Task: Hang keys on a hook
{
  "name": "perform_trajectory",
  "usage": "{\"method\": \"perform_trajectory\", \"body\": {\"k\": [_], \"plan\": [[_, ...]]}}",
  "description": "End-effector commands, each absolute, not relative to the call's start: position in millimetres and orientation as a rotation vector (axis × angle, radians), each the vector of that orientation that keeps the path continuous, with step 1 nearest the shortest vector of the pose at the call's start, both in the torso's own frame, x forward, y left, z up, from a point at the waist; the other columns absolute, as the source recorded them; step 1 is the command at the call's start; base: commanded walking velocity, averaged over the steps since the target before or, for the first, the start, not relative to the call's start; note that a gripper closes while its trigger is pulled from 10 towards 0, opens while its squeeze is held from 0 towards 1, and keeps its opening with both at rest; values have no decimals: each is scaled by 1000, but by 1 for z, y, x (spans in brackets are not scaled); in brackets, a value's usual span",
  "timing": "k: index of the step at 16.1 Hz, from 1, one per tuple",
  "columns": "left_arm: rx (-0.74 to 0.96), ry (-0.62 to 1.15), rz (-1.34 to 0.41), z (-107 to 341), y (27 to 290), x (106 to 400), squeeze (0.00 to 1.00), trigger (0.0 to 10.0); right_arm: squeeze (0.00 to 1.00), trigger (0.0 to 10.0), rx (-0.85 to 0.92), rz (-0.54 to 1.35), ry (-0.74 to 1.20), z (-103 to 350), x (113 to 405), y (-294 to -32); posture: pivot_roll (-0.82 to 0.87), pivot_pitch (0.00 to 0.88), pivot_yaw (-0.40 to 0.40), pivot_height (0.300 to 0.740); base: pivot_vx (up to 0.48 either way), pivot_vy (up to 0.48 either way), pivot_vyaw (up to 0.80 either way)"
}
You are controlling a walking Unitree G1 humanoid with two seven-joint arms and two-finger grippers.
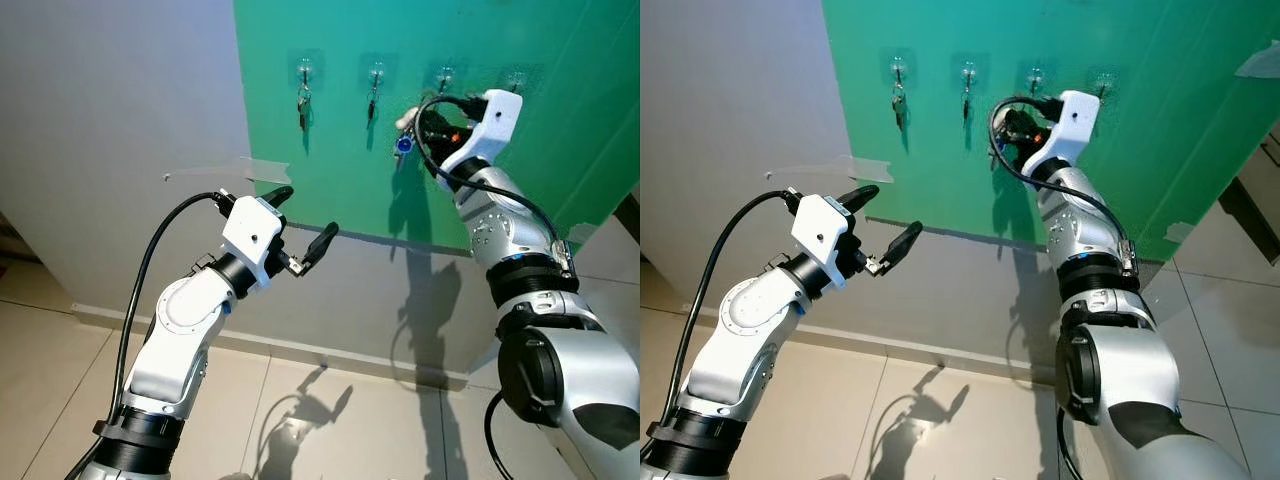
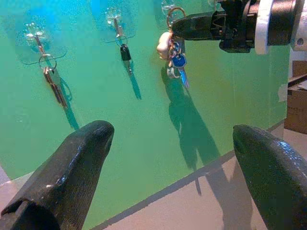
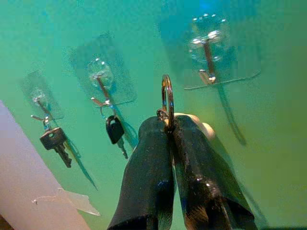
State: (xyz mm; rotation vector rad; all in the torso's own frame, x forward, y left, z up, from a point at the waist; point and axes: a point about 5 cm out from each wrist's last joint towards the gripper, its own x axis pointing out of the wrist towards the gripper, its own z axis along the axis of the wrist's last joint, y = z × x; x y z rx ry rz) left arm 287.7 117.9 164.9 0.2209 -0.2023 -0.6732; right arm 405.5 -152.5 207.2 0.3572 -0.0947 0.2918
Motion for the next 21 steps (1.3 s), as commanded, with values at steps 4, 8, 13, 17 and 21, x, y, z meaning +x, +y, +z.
{"method": "perform_trajectory", "body": {"k": [4, 8, 13, 17, 21], "plan": [[228, -213, -699, 168, 114, 285, 0, 10000, 0, 10000, 385, 269, -167, 227, 410, -164, 1, 0, -6, 740, 0, 0, 0], [232, -211, -704, 167, 114, 284, 0, 10000, 0, 10000, 396, 267, -136, 221, 410, -166, 1, 0, -7, 740, 0, 0, 0], [233, -210, -711, 166, 113, 283, 0, 10000, 0, 10000, 403, 286, -61, 212, 411, -161, 5, 0, -7, 740, 0, 0, 0], [234, -214, -702, 167, 114, 282, 0, 10000, 0, 10000, 424, 306, -59, 213, 412, -159, 10, 0, -16, 740, 0, 0, 0], [235, -217, -697, 168, 115, 283, 0, 10000, 0, 10000, 488, 446, -110, 220, 409, -155, 17, 0, -19, 740, 0, 0, 0]]}}
